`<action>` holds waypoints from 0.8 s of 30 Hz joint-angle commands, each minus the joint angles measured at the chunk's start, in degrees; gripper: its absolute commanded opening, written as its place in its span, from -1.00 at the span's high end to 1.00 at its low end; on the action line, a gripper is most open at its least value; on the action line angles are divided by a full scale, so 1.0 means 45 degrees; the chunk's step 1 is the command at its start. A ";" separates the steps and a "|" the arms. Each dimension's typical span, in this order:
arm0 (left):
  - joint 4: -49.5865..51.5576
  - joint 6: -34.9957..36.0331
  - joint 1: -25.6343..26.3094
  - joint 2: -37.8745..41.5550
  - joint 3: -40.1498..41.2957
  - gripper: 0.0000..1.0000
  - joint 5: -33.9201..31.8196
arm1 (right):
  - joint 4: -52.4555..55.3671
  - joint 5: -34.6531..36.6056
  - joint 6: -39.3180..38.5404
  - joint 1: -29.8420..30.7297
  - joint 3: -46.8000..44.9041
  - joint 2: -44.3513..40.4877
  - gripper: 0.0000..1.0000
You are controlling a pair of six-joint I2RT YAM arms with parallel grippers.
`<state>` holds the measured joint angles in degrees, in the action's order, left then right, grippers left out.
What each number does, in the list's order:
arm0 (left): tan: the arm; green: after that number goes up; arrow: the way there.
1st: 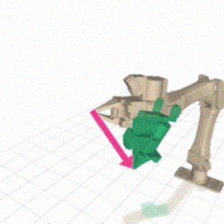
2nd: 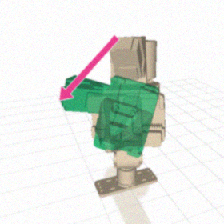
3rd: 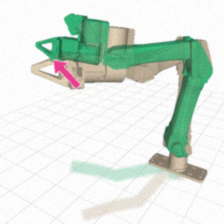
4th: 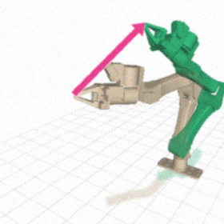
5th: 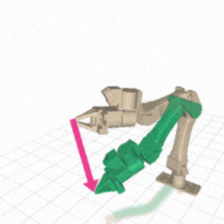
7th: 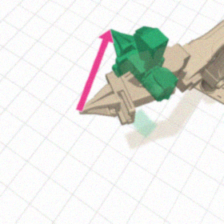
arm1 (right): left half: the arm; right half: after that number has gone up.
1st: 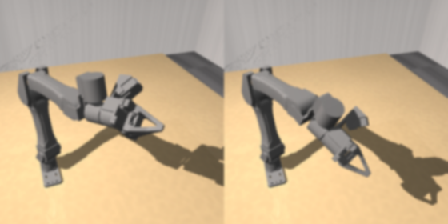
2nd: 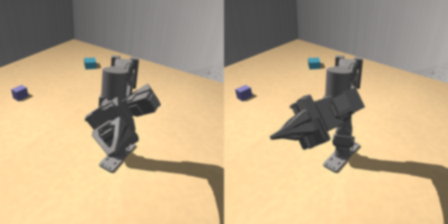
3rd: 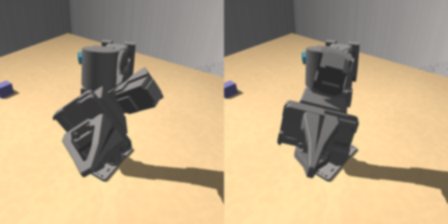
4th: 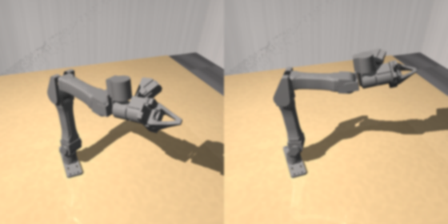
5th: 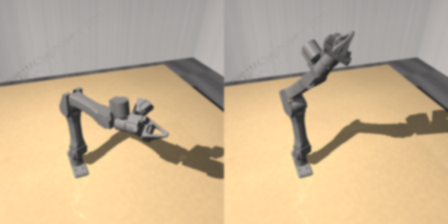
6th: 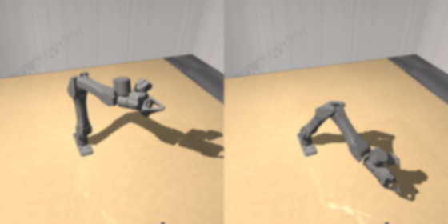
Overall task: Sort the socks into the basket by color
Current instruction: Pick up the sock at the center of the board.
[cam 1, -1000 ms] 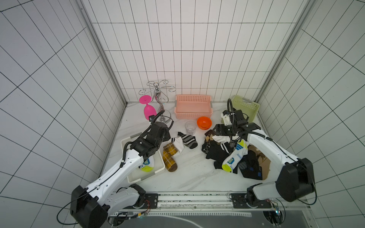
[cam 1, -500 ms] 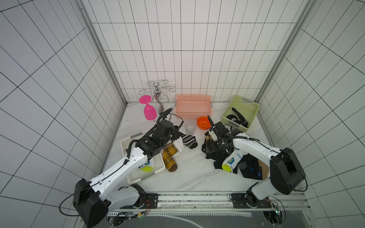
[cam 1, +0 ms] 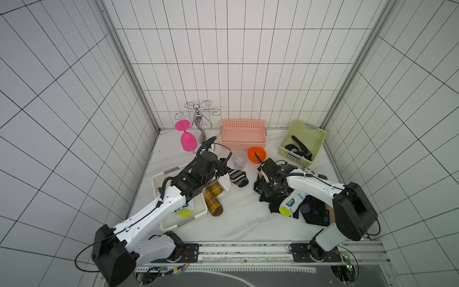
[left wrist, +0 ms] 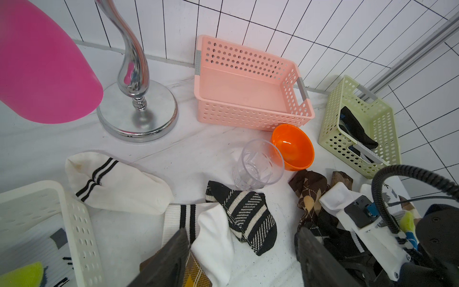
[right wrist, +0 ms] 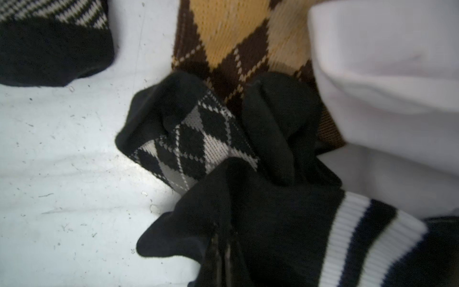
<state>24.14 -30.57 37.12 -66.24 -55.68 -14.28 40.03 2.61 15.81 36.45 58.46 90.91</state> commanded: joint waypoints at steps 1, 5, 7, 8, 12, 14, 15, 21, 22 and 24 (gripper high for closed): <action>-0.0443 0.0155 -0.0027 0.0115 0.0050 -0.41 0.0126 | 0.0939 0.0435 -0.0018 0.0101 0.0886 -0.0301 1.00; -0.0493 0.0248 -0.0030 0.0032 -0.0038 -0.41 0.0238 | 0.1121 0.0195 -0.0028 0.0091 0.1212 -0.0894 1.00; -0.0520 0.0295 -0.0042 0.0034 -0.0053 -0.41 0.0245 | 0.1151 0.0043 0.0074 0.0084 0.1426 -0.1353 1.00; -0.0557 0.0319 -0.0027 0.0033 -0.0048 -0.41 0.0247 | 0.1130 -0.0092 0.0092 0.0070 0.1562 -0.1616 1.00; -0.0599 0.0391 -0.0035 0.0009 -0.0047 -0.41 0.0319 | 0.1160 -0.0569 0.0158 -0.0027 0.2379 -0.2345 1.00; -0.0599 0.0392 -0.0027 -0.0039 -0.0049 -0.41 0.0414 | 0.1177 -0.0776 0.0177 -0.0111 0.2749 -0.2589 1.00; -0.0628 0.0396 -0.0042 -0.0058 -0.0048 -0.41 0.0452 | 0.1167 -0.0975 0.0196 -0.0217 0.2948 -0.2703 1.00; -0.0658 0.0386 -0.0027 -0.0065 -0.0019 -0.42 0.0608 | 0.1026 -0.1888 0.0216 -0.1125 0.4011 -0.3122 1.00; -0.0673 0.0406 -0.0027 -0.0056 -0.0014 -0.42 0.0633 | 0.0969 -0.2074 0.0202 -0.1330 0.4152 -0.3169 1.00; -0.0696 0.0413 -0.0017 -0.0081 -0.0029 -0.41 0.0654 | 0.0804 -0.2397 0.0179 -0.1766 0.4524 -0.3211 1.00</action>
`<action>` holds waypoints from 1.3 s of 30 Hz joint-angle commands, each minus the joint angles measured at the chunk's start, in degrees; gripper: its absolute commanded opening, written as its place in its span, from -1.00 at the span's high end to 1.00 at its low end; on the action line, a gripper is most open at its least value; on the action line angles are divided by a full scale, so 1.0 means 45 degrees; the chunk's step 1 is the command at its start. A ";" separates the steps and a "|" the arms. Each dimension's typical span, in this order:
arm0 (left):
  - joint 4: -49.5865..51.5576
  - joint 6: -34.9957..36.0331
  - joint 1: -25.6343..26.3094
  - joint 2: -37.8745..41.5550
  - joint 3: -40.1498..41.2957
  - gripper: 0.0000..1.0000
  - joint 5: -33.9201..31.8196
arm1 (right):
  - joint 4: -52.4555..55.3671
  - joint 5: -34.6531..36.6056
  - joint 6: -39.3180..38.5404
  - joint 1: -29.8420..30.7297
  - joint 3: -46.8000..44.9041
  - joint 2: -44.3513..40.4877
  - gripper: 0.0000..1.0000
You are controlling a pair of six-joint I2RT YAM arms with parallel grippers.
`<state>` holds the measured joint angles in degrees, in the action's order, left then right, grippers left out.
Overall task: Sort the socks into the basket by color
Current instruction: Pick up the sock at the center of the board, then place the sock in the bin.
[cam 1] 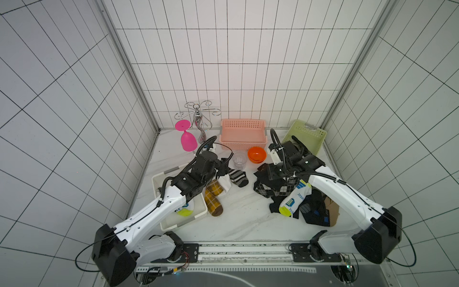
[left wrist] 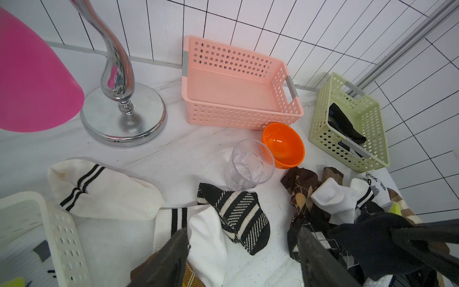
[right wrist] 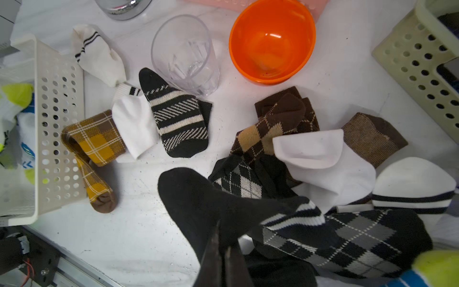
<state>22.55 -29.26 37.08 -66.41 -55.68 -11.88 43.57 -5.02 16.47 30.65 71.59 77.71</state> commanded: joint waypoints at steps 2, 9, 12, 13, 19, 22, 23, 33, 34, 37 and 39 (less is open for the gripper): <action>-0.0373 0.0134 -0.0008 -0.0044 -0.0029 -0.42 0.0158 | -0.0129 -0.0922 0.0012 -0.0853 0.1920 -0.0277 1.00; -0.0410 0.0311 0.0121 -0.0172 -0.0214 -0.42 0.0235 | -0.1509 -0.0493 -0.0069 -0.1628 0.2582 -0.0297 1.00; -0.0440 0.0460 0.0177 -0.0241 -0.0273 -0.42 0.0301 | -0.2400 0.0152 -0.0047 -0.1847 0.2674 -0.0298 1.00; -0.0430 0.0485 0.0195 -0.0249 -0.0293 -0.41 0.0315 | -0.2672 0.0371 -0.0047 -0.1937 0.2704 -0.0273 1.00; -0.0456 0.0718 0.0415 -0.0244 -0.0345 -0.42 0.0413 | -0.4454 0.2097 0.0032 -0.2815 0.2967 0.0251 1.00; -0.0430 0.0810 0.0527 -0.0176 -0.0341 -0.42 0.0484 | -0.5511 0.2659 -0.0005 -0.3330 0.2954 0.0515 1.00; -0.0440 0.0854 0.0575 -0.0157 -0.0341 -0.41 0.0464 | -0.5879 0.2842 -0.0008 -0.3491 0.2935 0.0623 1.00; -0.0179 0.1319 0.0973 -0.0007 -0.0361 -0.41 0.0138 | -0.8839 0.2807 0.0626 -0.5087 0.2444 0.2440 1.00; -0.0115 0.1361 0.0970 -0.0022 -0.0390 -0.42 0.0121 | -0.9086 0.2634 0.0871 -0.5314 0.2393 0.2702 1.00; 0.0161 0.1424 0.0979 -0.0073 -0.0511 -0.42 -0.0033 | -0.9590 0.2364 0.1347 -0.5851 0.2379 0.3488 1.00; 0.0277 0.1423 0.0986 -0.0142 -0.0566 -0.42 -0.0107 | -0.9597 0.2042 0.1706 -0.6238 0.2597 0.4135 1.00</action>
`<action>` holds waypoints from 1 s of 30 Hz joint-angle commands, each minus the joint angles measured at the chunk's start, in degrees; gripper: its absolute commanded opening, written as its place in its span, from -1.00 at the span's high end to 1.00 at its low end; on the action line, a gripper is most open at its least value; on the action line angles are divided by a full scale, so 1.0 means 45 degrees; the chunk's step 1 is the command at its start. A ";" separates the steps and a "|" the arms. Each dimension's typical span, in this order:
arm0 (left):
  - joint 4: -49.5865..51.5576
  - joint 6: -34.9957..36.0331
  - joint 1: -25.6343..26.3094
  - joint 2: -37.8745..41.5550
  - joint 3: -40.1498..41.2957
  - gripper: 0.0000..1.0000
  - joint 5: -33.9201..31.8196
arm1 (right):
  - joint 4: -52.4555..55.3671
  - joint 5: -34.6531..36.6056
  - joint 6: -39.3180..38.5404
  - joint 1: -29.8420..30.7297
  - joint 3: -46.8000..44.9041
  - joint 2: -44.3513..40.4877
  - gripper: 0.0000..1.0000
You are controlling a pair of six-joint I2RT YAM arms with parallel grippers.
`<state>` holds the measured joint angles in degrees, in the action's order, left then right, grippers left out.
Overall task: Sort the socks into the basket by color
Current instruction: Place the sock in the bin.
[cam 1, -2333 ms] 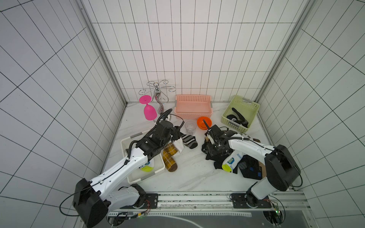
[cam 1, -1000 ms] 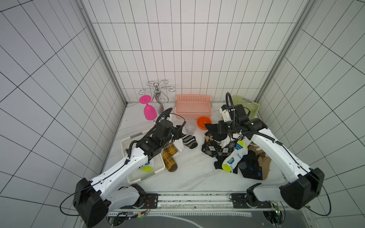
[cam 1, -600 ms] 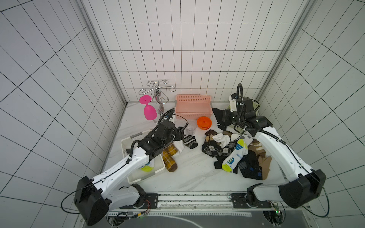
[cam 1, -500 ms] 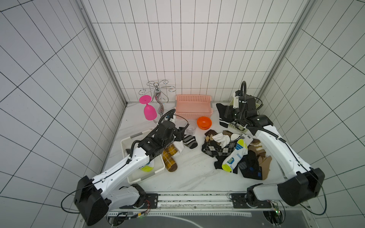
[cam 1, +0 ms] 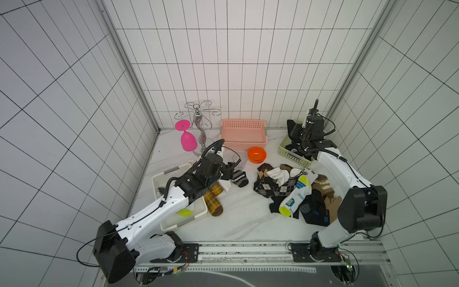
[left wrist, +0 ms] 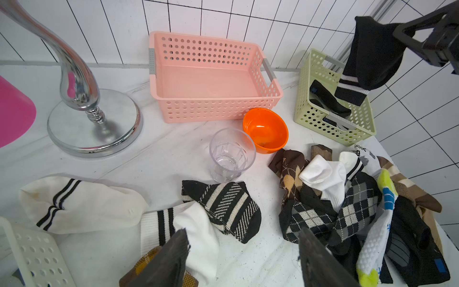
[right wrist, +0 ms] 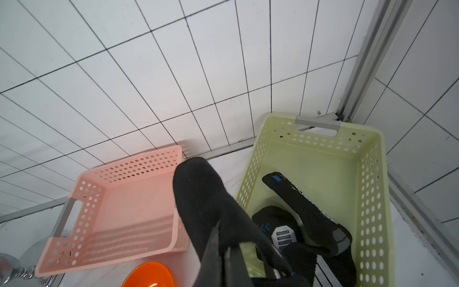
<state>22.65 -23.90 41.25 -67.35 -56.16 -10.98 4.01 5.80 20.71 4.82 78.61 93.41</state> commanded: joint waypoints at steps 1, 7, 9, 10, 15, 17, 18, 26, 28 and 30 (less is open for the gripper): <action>0.0262 0.0229 0.0061 0.0046 -0.0488 -0.42 -0.0331 | -0.0894 -0.0527 0.0958 -0.0729 0.1061 0.0956 1.00; 0.0354 0.0175 0.0053 -0.0297 -0.0547 -0.41 -0.0472 | -0.0753 -0.1463 0.1419 -0.1751 0.1904 0.3301 1.00; 0.0370 0.0155 0.0053 -0.0461 -0.0638 -0.42 -0.0486 | -0.0612 -0.1759 0.1417 -0.1994 0.2240 0.4039 1.00; 0.0358 0.0155 0.0063 -0.0583 -0.0710 -0.42 -0.0456 | -0.0544 -0.1866 0.1421 -0.2107 0.2389 0.4395 1.00; 0.0483 0.0177 0.0061 -0.1174 -0.1003 -0.42 -0.0411 | -0.0335 -0.2040 0.1278 -0.2495 0.2865 0.5458 1.00; 0.0541 0.0175 0.0067 -0.1433 -0.1107 -0.42 -0.0395 | -0.0143 -0.2151 0.1138 -0.2555 0.3163 0.5823 1.00; 0.0600 0.0175 0.0066 -0.1570 -0.1185 -0.43 -0.0386 | 0.0025 -0.2224 0.1046 -0.2572 0.3382 0.6020 1.00; 0.0687 0.0159 0.0069 -0.2200 -0.1342 -0.45 -0.0140 | 0.0558 -0.2320 0.0874 -0.2565 0.3992 0.6452 0.92; 0.0688 0.0174 0.0066 -0.2309 -0.1365 -0.45 -0.0023 | 0.0638 -0.2351 0.0825 -0.2575 0.4089 0.6346 0.72; 0.0669 0.0175 0.0051 -0.2377 -0.1367 -0.46 0.0053 | 0.0681 -0.2321 0.0816 -0.2554 0.4090 0.6160 0.50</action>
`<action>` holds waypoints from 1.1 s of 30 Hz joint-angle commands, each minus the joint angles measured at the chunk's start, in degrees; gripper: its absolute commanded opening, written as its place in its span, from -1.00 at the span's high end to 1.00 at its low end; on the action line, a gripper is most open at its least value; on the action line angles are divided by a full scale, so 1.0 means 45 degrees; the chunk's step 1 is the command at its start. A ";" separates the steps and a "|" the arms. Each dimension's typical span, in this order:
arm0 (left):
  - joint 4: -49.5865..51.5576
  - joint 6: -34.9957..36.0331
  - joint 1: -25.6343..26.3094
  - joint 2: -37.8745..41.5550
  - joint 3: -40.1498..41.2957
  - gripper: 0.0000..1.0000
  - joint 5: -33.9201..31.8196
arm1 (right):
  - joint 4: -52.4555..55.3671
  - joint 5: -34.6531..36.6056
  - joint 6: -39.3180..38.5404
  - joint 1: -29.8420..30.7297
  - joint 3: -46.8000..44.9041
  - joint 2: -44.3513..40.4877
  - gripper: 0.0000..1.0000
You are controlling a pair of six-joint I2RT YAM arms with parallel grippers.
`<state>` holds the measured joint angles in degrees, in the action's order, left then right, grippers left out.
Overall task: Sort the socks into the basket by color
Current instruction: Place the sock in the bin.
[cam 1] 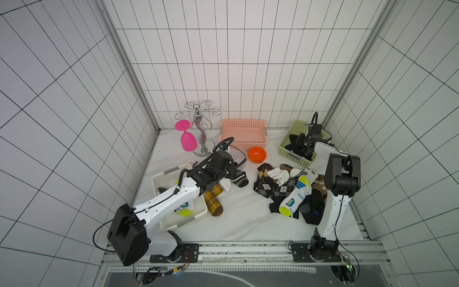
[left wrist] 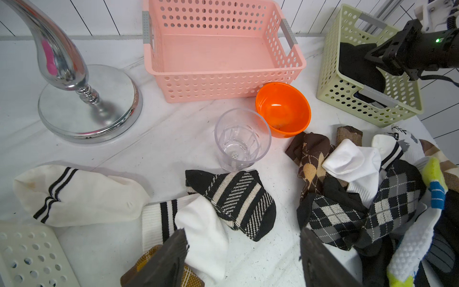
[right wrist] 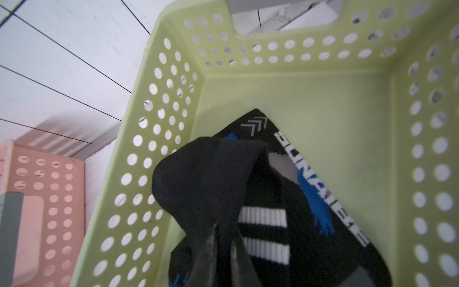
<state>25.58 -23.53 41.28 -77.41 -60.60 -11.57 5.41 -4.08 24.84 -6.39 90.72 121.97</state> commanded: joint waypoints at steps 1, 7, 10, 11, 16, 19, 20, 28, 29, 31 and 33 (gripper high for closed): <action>0.0009 0.0093 0.0055 -0.0181 -0.0381 -0.46 0.0254 | 0.0402 -0.0085 -0.0126 -0.0064 0.1366 -0.0291 0.39; 0.0014 0.0143 0.0051 -0.0480 -0.0418 -0.50 0.0504 | 0.0541 -0.0100 -0.0220 0.0042 0.1064 -0.1138 -0.26; 0.0189 0.0094 0.0048 -0.0788 -0.0529 -0.54 0.0450 | 0.0735 -0.0042 -0.0329 0.0239 0.0940 -0.1701 -0.70; 0.0307 0.0075 0.0049 -0.0904 -0.0585 -0.54 0.0407 | 0.0834 0.0023 -0.0377 0.0333 0.0928 -0.1895 -0.81; 0.1576 -0.0126 0.0030 -0.1664 -0.1205 -0.56 0.0185 | 0.1199 0.0219 -0.0509 0.0815 0.0473 -0.3151 -0.99; 0.2577 -0.0386 0.0034 -0.2163 -0.1567 -0.56 -0.0109 | 0.1368 -0.0006 -0.0428 0.1119 0.0011 -0.3964 -0.99; 0.2737 -0.0453 0.0039 -0.2268 -0.1568 -0.56 -0.0164 | 0.1394 -0.0041 -0.0414 0.1271 -0.0173 -0.4243 -0.99; 0.3630 -0.1191 0.0025 -0.3317 -0.1282 -0.56 -0.0956 | 0.1595 -0.0444 -0.0616 0.3009 -0.2050 -0.6645 -0.99; 0.3631 -0.1214 0.0005 -0.3443 -0.1269 -0.56 -0.1047 | 0.1704 -0.0476 -0.0659 0.3178 -0.2218 -0.6869 -0.99; 0.3465 -0.1217 -0.0027 -0.3658 -0.1222 -0.56 -0.1248 | 0.1863 -0.0549 -0.0682 0.3481 -0.2660 -0.7396 -0.99; 0.3305 -0.1167 -0.0092 -0.3921 -0.1224 -0.57 -0.1314 | 0.1898 -0.0617 -0.0685 0.3709 -0.3117 -0.7907 -0.99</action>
<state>40.82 -27.68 41.19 -93.73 -66.37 -15.14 11.64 -6.15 22.50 9.56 81.19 89.08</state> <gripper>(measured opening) 0.782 0.995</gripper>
